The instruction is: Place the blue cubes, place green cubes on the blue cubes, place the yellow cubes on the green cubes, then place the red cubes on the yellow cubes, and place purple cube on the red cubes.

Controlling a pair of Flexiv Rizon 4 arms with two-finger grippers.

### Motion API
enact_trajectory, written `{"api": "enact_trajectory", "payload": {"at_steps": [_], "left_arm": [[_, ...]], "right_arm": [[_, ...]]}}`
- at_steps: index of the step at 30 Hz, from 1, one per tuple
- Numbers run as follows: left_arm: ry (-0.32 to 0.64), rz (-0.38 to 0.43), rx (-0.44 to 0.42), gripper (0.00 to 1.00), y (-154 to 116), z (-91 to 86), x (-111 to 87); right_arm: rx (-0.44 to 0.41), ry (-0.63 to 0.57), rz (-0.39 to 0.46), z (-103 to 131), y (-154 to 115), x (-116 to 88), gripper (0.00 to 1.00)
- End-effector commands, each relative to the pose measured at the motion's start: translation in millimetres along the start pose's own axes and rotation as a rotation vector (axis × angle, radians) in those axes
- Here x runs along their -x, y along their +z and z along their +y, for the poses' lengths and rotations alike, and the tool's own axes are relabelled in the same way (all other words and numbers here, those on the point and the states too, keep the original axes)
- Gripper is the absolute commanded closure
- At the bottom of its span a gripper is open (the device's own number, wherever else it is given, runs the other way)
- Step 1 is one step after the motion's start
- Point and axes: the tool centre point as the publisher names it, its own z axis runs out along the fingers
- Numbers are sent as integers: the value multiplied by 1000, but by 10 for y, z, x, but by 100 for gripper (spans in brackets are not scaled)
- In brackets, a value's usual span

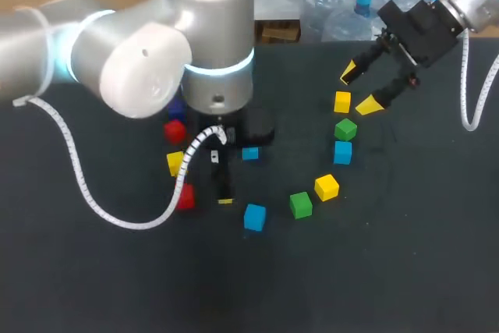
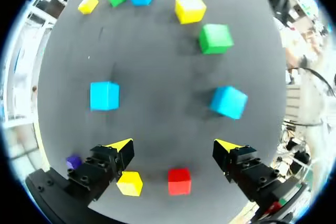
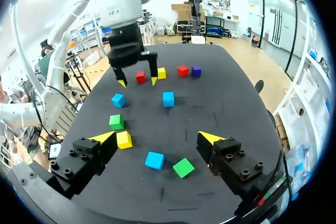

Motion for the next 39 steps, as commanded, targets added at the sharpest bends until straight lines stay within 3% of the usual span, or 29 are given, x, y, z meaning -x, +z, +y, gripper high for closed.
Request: {"api": "enact_trajectory", "payload": {"at_steps": [1,4,10,18,25,39], "left_arm": [[98,-84,-35,0,-117,-105,5],[163,-111,-60,0,-147,-139,42],[165,-83,-83,0,-145,-169,78],[72,0,-112,0,-69,-323,181],[91,-10,-69,0,-55,-419,304],[129,-29,14,0,82,-435,244]], "right_arm": [[-1,-1,-1,5,2,-1,0],[-1,-1,-1,5,2,-1,0],[-1,-1,-1,5,2,-1,0],[-1,-1,-1,5,2,-1,0],[-1,-1,-1,5,2,-1,0],[-1,-1,-1,5,2,-1,0]]}}
